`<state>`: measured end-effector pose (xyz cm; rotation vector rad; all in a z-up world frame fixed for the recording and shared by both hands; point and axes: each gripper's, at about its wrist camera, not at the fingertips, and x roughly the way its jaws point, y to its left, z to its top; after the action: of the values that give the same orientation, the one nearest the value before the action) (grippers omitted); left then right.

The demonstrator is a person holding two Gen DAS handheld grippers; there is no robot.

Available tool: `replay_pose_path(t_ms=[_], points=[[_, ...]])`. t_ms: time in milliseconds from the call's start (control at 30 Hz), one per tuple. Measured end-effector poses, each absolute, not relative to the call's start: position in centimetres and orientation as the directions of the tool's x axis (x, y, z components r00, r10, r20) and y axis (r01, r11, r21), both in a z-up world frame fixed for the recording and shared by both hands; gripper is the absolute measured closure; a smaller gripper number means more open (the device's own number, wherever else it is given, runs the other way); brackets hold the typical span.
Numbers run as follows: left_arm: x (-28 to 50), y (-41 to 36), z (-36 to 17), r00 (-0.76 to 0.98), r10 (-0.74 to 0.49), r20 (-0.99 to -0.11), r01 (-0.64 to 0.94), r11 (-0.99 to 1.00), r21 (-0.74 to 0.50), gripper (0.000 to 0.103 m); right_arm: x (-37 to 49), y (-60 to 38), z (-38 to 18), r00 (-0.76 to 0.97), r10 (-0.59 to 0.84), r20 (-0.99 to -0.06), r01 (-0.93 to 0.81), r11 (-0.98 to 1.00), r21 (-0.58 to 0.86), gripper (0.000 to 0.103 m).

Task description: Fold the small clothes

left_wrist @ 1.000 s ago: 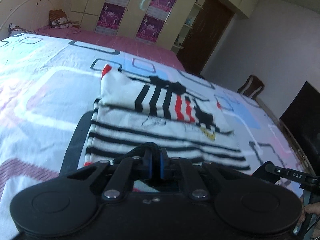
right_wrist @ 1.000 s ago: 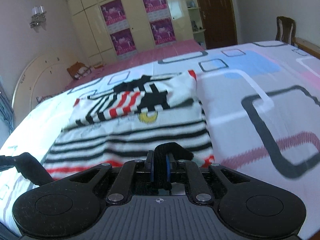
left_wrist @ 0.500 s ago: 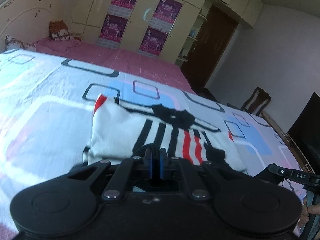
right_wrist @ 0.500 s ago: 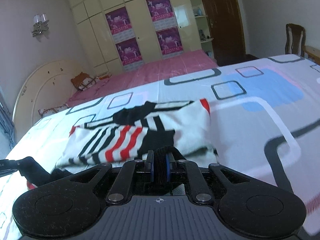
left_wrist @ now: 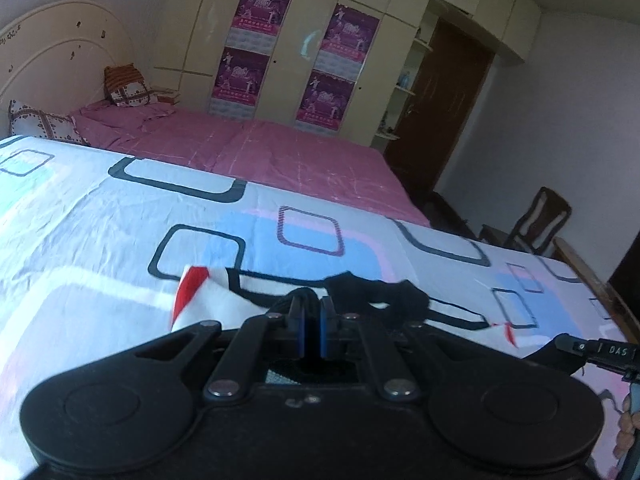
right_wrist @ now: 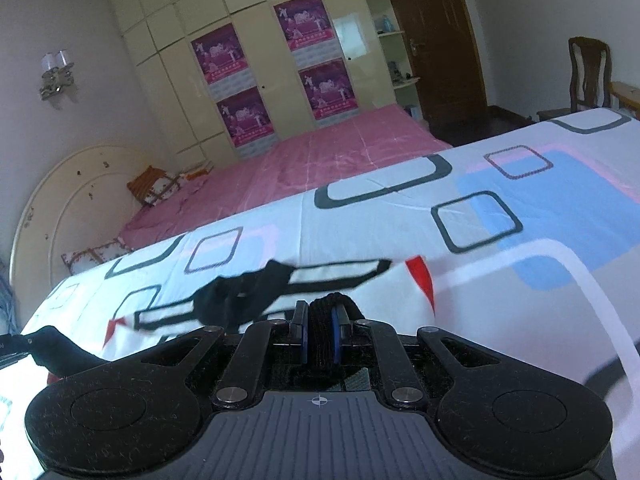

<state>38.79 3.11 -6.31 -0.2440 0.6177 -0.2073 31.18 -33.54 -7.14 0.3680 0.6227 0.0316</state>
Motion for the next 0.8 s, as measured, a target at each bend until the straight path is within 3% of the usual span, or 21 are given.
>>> replay_pose_path(t_ms=[600, 767, 800], points=[[48.1, 2.3, -12.1, 0.73, -0.128, -0.671, 0.001, 0.982, -0.186, 0.097, 41.2, -35.2, -12.5, 0.734, 0.148, -0.663, 0.177, 0.901, 0.397, 0.092], [49.3, 2.5, -12.9, 0.718, -0.096, -0.689, -0.025, 0.986, -0.164, 0.096, 41.7, -35.7, -12.9, 0.752, 0.095, -0.652, 0.204, 0.908, 0.367, 0.092], [49.5, 2.5, -13.0, 0.715, -0.098, -0.692, -0.025, 0.986, -0.165, 0.092, 41.8, -36.0, -12.9, 0.756, 0.097, -0.648, 0.206, 0.903, 0.376, 0.092]])
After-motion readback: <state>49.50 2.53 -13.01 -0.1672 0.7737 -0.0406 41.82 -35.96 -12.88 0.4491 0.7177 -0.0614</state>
